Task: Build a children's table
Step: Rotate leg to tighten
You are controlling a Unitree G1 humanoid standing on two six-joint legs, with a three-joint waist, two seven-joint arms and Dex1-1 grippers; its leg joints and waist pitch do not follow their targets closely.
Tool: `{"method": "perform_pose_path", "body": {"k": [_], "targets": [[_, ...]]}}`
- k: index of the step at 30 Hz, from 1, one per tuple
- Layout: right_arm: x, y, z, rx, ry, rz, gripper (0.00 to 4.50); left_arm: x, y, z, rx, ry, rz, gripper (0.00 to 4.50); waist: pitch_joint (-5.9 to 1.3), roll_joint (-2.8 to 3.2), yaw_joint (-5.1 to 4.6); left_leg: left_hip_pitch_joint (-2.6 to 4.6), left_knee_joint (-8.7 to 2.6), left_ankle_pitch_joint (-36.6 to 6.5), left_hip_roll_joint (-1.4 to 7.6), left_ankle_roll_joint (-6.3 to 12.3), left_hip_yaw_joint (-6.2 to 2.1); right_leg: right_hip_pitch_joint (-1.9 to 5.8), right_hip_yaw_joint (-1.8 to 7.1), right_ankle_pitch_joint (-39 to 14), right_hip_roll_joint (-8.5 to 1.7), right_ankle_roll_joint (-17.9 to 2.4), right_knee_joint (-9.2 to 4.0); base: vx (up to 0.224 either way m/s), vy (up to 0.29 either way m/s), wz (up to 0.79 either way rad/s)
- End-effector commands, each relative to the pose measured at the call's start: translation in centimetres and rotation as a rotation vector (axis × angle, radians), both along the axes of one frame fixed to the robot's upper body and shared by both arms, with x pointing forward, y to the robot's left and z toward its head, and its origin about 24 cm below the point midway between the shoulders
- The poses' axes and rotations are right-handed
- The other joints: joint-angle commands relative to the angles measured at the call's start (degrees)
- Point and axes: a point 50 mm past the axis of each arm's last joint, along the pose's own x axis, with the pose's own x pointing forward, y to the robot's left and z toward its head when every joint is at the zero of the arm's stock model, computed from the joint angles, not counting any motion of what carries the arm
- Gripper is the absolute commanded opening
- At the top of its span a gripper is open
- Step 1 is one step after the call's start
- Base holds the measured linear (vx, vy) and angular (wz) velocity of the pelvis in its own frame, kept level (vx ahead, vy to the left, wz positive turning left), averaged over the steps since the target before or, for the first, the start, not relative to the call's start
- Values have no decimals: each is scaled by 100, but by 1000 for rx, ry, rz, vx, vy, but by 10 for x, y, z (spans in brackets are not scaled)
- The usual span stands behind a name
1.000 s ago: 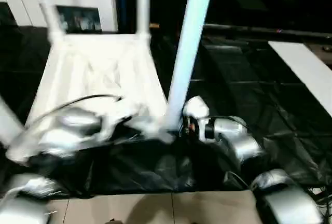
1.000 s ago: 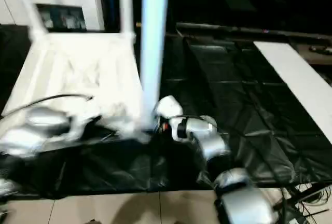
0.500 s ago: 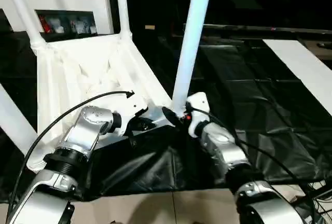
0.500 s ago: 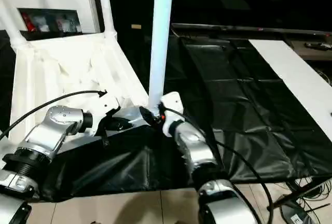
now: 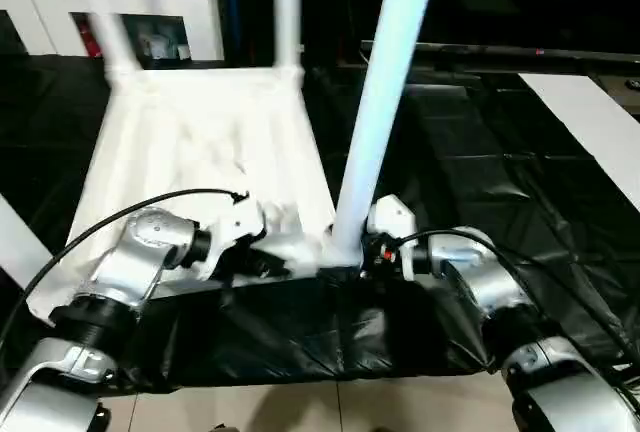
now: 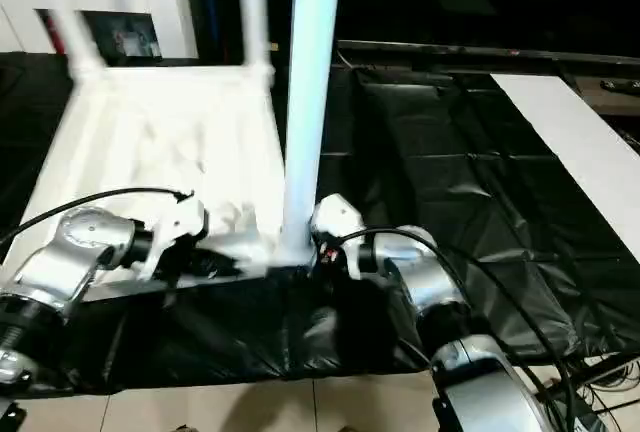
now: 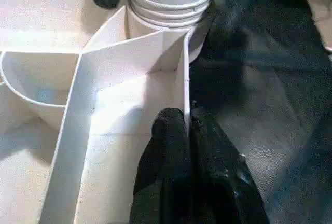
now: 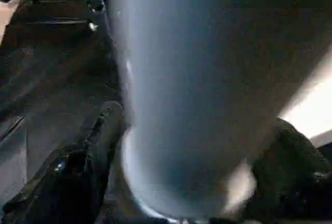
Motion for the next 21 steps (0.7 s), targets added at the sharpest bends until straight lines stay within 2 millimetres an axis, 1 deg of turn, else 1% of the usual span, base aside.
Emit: {"method": "perform_pose_path", "body": {"k": [1, 4, 5, 6, 7, 9, 10, 11, 13, 14, 15, 16, 17, 19, 20, 21], "targets": [[5, 2, 9, -11, -27, 36, 355, -8, -11, -3, -21, 39, -105, 0, -339, 46, -4, -39, -405, -1083, 79, 278, 43, 300, 336, -1289, -304, -1299, -419, 0, 0, 0], [4, 3, 9, -22, -25, 64, 341, -9, -9, -3, -5, 43, -120, 0, -336, 50, -4, -49, -408, -1047, 78, 276, 41, 307, 332, -1233, -301, -1303, -416, 0, 0, 0], [4, 4, 9, -26, -27, 70, 313, -9, -8, -3, -3, 41, -122, 0, -337, 41, -8, -57, -410, -1036, 77, 270, 38, 315, 332, -1245, -304, -1285, -416, 0, 0, 0], [3, 4, 8, -28, -21, 80, 313, -8, -8, -2, -6, 42, -120, 0, -339, 37, -9, -50, -408, -1024, 76, 264, 41, 311, 334, -1243, -305, -1282, -415, 0, 0, 0], [3, 4, 8, -30, -18, 88, 305, -8, -6, -2, -6, 42, -119, 0, -340, 27, -7, -51, -406, -1019, 75, 266, 41, 312, 333, -1254, -307, -1282, -416, 0, 0, 0], [1, 6, 7, -26, -10, 99, 289, -7, -5, -1, -5, 41, -113, 0, -338, 29, 0, -50, -406, -1008, 77, 275, 42, 308, 336, -1267, -308, -1275, -415, 0, 0, 0], [1, 6, 6, -27, -10, 104, 289, -6, -4, 0, -5, 40, -110, 0, -335, 32, 3, -49, -410, -1004, 79, 267, 40, 305, 334, -1276, -310, -1274, -416, 0, 0, 0], [1, 7, 6, -29, -10, 108, 277, -6, -3, 0, -4, 36, -107, 0, -335, 32, 3, -49, -410, -1004, 79, 267, 40, 305, 334, -1276, -310, -1274, -416, 0, 0, 0], [0, 9, 4, -21, -9, 98, 276, -4, -2, 0, -4, 28, -88, 0, -337, 63, 3, -46, -412, -1031, 77, 239, 38, 301, 336, -1259, -311, -1284, -415, 0, 0, 0], [0, 11, 3, -2, -5, 70, 275, -3, -1, -1, 6, 21, -61, 0, -333, 54, -1, -48, -415, -1073, 74, 226, 40, 305, 336, -1299, -309, -1276, -426, 0, 0, 0], [0, 12, 3, 6, -3, 60, 273, -2, -1, -1, 11, 20, -49, 0, -333, 72, -1, -45, -417, -1095, 74, 211, 38, 305, 339, -1318, -311, -1272, -425, 0, 0, 0], [1, 14, 2, 27, 3, 32, 273, -1, 0, -3, 27, 19, -15, 0, -327, 60, -5, -42, -422, -1157, 77, 196, 36, 300, 338, -1402, -311, -1258, -438, 0, 0, 0], [2, 15, 1, 40, 7, -16, 272, 2, -1, -3, 27, 6, 25, 0, -311, 63, -6, -30, -432, -1269, 74, 152, 30, 288, 341, -1599, -311, -1208, -459, 0, 0, 0], [3, 16, 0, 45, 5, -66, 272, 5, -3, -4, 21, -2, 63, 0, -308, 63, -9, -24, -432, -1343, 66, 119, 26, 285, 338, -1787, -315, -1147, -479, 0, 0, 0], [4, 18, -2, 49, 4, -101, 272, 7, -5, -5, 21, -10, 81, 0, -303, 86, -18, -20, -439, -1423, 63, 86, 22, 281, 336, -1972, -319, -1083, -513, 0, 0, 0], [5, 20, -4, 56, 2, -156, 272, 9, -8, -5, 20, -24, 110, 0, -292, 91, -24, -18, -446, -1473, 64, 39, 17, 269, 336, -2090, -313, -1022, -526, 0, 0, 0]]}}
